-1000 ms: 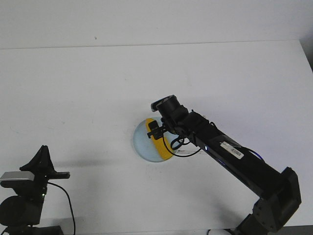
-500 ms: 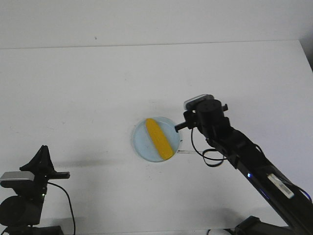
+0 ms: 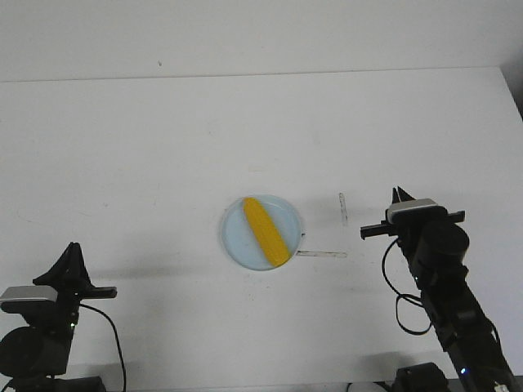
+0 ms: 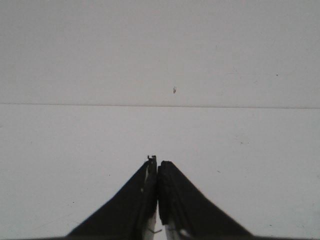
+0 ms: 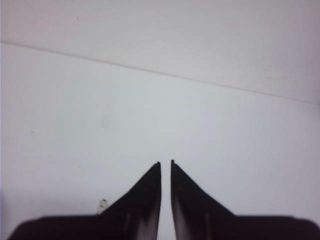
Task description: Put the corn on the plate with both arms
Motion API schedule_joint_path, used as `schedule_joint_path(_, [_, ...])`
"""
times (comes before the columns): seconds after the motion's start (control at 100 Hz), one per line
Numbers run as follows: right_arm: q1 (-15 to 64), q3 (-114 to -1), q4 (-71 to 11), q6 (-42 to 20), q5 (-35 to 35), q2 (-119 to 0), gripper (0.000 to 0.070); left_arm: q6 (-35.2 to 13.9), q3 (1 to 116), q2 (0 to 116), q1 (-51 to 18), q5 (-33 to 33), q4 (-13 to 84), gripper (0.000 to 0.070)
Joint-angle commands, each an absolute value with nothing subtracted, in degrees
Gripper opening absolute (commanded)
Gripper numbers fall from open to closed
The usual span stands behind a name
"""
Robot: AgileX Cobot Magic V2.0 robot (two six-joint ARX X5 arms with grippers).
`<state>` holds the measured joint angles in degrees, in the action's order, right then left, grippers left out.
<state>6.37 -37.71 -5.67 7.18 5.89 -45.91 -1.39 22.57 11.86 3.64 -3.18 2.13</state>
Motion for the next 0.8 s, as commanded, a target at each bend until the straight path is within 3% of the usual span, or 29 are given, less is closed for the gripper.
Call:
schedule_joint_path(0.0, [4.56, -34.52, -3.66, 8.10, 5.63, -43.51, 0.0018, -0.86, 22.94, 11.75, 3.86, -3.18, 1.34, 0.0001])
schedule_joint_path(0.34, [-0.23, -21.74, -2.24, 1.80, 5.43, -25.36, 0.0018, -0.86, 22.94, 11.75, 3.86, -3.18, 1.32, 0.0001])
schedule_joint_path(0.58, [-0.23, -21.06, -9.19, 1.37, 5.39, -14.50, 0.0018, -0.86, 22.94, 11.75, 3.86, -3.18, 1.32, 0.0001])
schedule_joint_path(0.79, [-0.23, -21.06, -9.67, 1.37, 5.45, -9.17, 0.0018, -0.86, 22.94, 11.75, 3.86, -3.18, 1.34, 0.0001])
